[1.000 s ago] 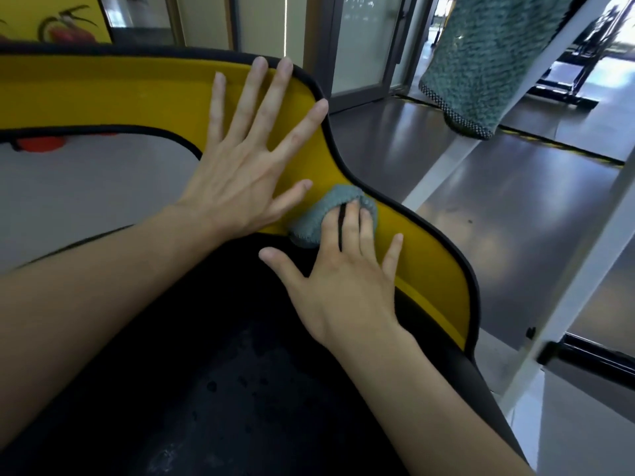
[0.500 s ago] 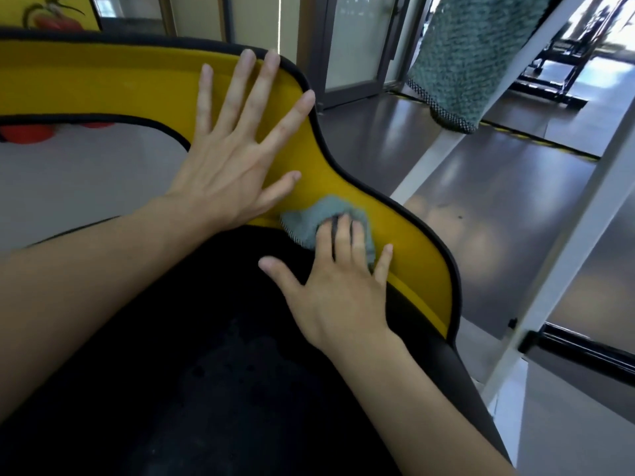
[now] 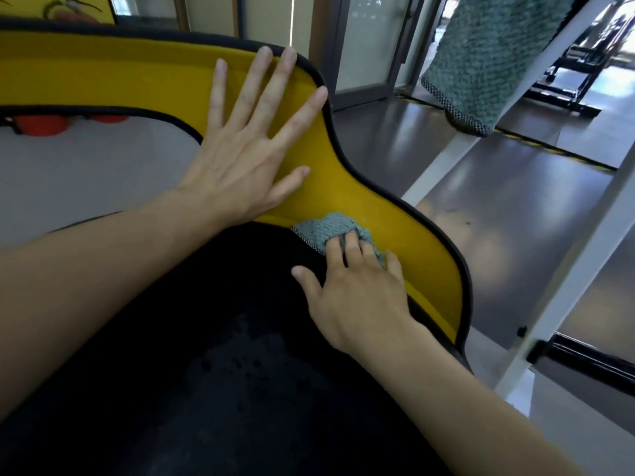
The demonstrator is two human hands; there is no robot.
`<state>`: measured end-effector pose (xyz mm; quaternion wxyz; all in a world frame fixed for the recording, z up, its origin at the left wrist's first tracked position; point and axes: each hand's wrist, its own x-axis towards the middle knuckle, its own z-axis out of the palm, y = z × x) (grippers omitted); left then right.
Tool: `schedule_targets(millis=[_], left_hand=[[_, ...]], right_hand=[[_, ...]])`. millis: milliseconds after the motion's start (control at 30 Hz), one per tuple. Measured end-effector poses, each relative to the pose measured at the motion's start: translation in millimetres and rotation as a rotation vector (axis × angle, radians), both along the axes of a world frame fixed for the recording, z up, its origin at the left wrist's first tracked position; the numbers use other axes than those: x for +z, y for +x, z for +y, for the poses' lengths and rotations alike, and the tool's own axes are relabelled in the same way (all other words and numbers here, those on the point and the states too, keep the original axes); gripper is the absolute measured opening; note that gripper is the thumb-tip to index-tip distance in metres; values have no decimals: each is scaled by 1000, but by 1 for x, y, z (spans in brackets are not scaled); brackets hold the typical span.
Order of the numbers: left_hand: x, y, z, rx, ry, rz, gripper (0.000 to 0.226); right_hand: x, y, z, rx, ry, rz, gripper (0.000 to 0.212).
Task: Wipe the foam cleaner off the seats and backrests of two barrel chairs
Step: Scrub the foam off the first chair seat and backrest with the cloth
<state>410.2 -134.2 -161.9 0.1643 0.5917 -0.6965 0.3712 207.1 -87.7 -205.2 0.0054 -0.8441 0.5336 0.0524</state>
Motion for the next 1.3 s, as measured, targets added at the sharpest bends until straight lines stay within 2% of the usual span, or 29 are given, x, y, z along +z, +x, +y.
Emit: schedule_targets(millis=[133, 300, 367, 533, 733, 900, 1067, 1133, 1233, 1300], left_hand=[[0, 0, 1, 18, 0, -17, 84], [0, 0, 1, 8, 5, -1, 84], [1, 0, 0, 5, 9, -5, 85], [1, -1, 1, 12, 7, -1, 84], [2, -2, 2, 1, 19, 30, 86], [1, -4, 4, 3, 10, 26, 85], [3, -2, 4, -2, 30, 43, 87], [3, -3, 5, -7, 36, 42, 86], [3, -6, 5, -4, 38, 39, 86], [3, -7, 6, -5, 47, 32, 85]], right_hand=[[15, -14, -12, 161, -160, 223, 67], [12, -26, -5, 178, -130, 336, 67], [13, -26, -5, 161, -96, 292, 70], [9, -15, 1, 64, -90, 134, 103], [-6, -1, 11, -88, 121, -74, 105], [8, 4, 12, -145, -17, -241, 107], [-3, -1, 19, -210, 179, -178, 110], [5, 3, 17, -203, 143, -253, 110], [8, 4, 13, -174, -19, -359, 106], [-2, 0, 16, -166, 20, -266, 106]])
